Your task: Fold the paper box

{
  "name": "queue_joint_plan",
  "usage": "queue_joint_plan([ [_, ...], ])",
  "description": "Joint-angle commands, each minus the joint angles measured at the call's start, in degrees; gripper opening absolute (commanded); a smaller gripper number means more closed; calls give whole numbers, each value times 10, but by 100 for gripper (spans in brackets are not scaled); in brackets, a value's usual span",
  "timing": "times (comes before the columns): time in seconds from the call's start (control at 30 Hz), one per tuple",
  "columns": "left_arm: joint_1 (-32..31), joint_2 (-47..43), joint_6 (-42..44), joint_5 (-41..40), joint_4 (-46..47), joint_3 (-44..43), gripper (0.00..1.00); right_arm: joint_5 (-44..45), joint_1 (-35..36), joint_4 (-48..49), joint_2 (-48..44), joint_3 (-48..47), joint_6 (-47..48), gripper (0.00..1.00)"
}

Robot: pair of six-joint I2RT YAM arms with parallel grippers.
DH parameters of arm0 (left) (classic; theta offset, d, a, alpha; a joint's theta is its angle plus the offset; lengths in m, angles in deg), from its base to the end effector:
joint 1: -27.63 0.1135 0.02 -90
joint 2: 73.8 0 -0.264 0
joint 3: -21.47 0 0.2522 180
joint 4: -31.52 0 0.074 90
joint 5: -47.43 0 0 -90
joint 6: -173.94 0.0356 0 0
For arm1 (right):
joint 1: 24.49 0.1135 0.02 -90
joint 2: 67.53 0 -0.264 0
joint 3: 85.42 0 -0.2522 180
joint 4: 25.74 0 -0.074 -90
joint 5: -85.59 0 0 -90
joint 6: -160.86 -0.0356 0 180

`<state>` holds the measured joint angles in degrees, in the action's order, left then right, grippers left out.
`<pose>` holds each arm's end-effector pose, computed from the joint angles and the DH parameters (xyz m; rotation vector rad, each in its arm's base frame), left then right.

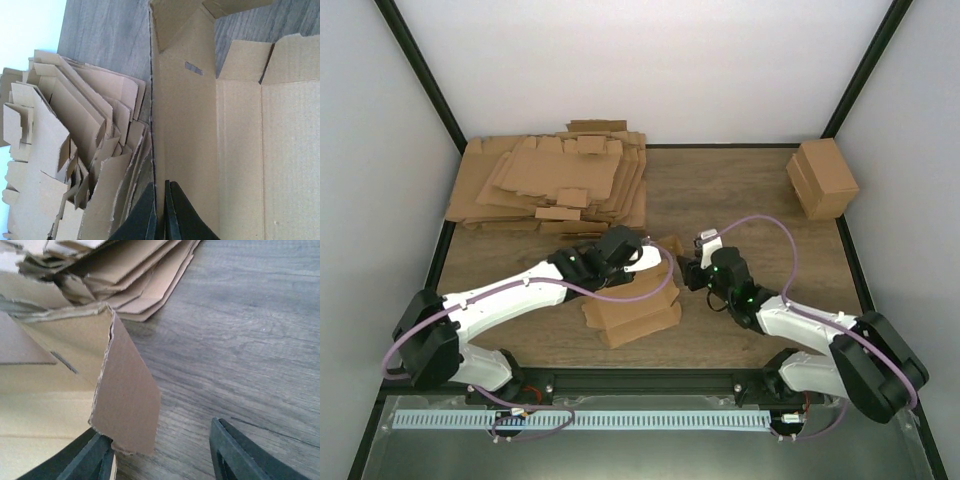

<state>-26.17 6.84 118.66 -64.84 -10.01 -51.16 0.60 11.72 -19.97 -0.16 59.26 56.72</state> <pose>0.1858 -0.2311 0.2575 1.5297 1.8159 0.3150 0.1877 0.1336 0.1749 -0.3391 2.0310 0.4627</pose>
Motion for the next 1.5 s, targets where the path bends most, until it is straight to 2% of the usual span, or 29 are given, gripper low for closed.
queue_joint_plan([
  [0.0,-5,5,0,0,26,18,4,-19,4,15,31,-18,7,50],
  [0.1,-4,14,-4,5,32,24,4,-11,4,10,55,-28,0,44],
  [0.33,-18,55,-46,-47,15,18,4,-33,0,11,104,-32,-32,38],
  [0.67,-38,66,-89,-68,21,24,4,-82,-23,24,133,-38,-41,37],
  [0.83,-46,77,-110,-79,25,26,4,-94,-23,15,132,-36,-43,43],
  [1.17,-56,81,-113,-95,30,33,4,-157,-63,13,160,-28,-89,44],
  [1.47,-60,87,-126,-102,25,28,4,-185,-64,-25,135,-30,-96,67],
])
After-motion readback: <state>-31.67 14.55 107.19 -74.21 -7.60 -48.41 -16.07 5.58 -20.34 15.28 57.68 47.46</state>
